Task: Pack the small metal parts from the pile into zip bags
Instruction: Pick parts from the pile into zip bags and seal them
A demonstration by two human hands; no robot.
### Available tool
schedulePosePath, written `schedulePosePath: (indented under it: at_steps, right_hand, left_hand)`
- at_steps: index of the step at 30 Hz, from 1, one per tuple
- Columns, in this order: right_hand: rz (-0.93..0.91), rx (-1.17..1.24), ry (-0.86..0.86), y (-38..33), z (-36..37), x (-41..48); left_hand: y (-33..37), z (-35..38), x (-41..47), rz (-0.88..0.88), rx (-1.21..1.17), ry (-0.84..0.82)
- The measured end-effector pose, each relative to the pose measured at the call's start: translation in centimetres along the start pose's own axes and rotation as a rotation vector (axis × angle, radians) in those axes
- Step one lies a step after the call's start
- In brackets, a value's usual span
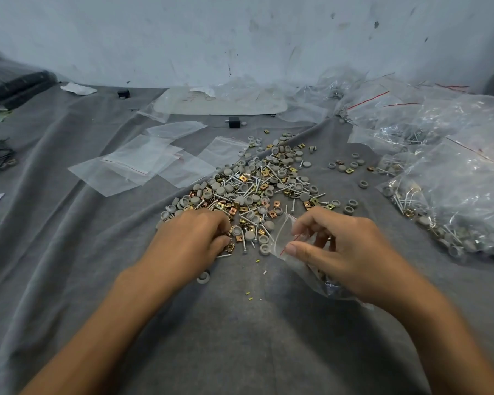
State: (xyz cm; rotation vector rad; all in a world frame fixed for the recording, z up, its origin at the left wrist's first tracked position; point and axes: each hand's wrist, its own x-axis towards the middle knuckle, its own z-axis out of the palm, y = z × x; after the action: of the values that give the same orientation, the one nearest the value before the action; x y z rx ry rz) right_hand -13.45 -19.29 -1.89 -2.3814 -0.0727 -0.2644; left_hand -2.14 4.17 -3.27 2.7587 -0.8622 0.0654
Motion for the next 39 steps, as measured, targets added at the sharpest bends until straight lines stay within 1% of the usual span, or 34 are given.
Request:
schedulePosePath:
  at_steps: [5, 9, 14, 16, 20, 22, 26, 28, 34, 36, 37, 39]
  right_hand:
    - [-0.001, 0.012, -0.002, 0.2, 0.1, 0.0]
    - [0.006, 0.123, -0.015, 0.4, -0.3, 0.2]
    - [0.04, 0.438, 0.022, 0.2, -1.7, 0.4]
    - [0.055, 0.491, 0.047, 0.1, -2.2, 0.3]
    - [0.064, 0.508, 0.072, 0.0, -2.6, 0.2]
    - [0.063, 0.515, 0.07, 0.0, -2.5, 0.2]
    - [0.062, 0.501, 0.039, 0.0, -2.1, 0.2]
    - [0.055, 0.487, 0.026, 0.0, -1.9, 0.2]
    - [0.041, 0.461, 0.012, -0.1, -1.9, 0.1]
    - [0.039, 0.458, 0.012, -0.2, -1.8, 0.1]
    - [0.039, 0.457, 0.01, -0.2, -1.7, 0.1]
    - [0.04, 0.45, 0.005, -0.3, -1.6, 0.1]
  left_hand:
    - [-0.1, -0.3, 0.0, -0.056, -0.115, 0.002]
    - [-0.3, -0.2, 0.1, -0.09, -0.178, -0.002]
    - [-0.3, -0.1, 0.1, -0.049, -0.277, 0.04]
    - [-0.1, -0.1, 0.2, -0.029, -0.328, 0.069]
    - [0.1, -0.3, 0.3, -0.035, -0.435, 0.094]
    - [0.1, -0.4, 0.2, -0.004, -0.468, 0.104]
    - [0.5, -0.9, -0.2, 0.073, -0.609, 0.112]
    - [0.5, -1.1, -0.2, 0.07, -0.646, 0.117]
    - [0.0, -1.5, -0.1, 0.015, -0.71, 0.121]
    - [-0.1, -1.6, 0.0, 0.009, -0.693, 0.112]
    - [-0.2, -1.6, 0.0, 0.0, -0.643, 0.105]
    - [-0.3, -1.3, 0.0, -0.035, -0.43, 0.088]
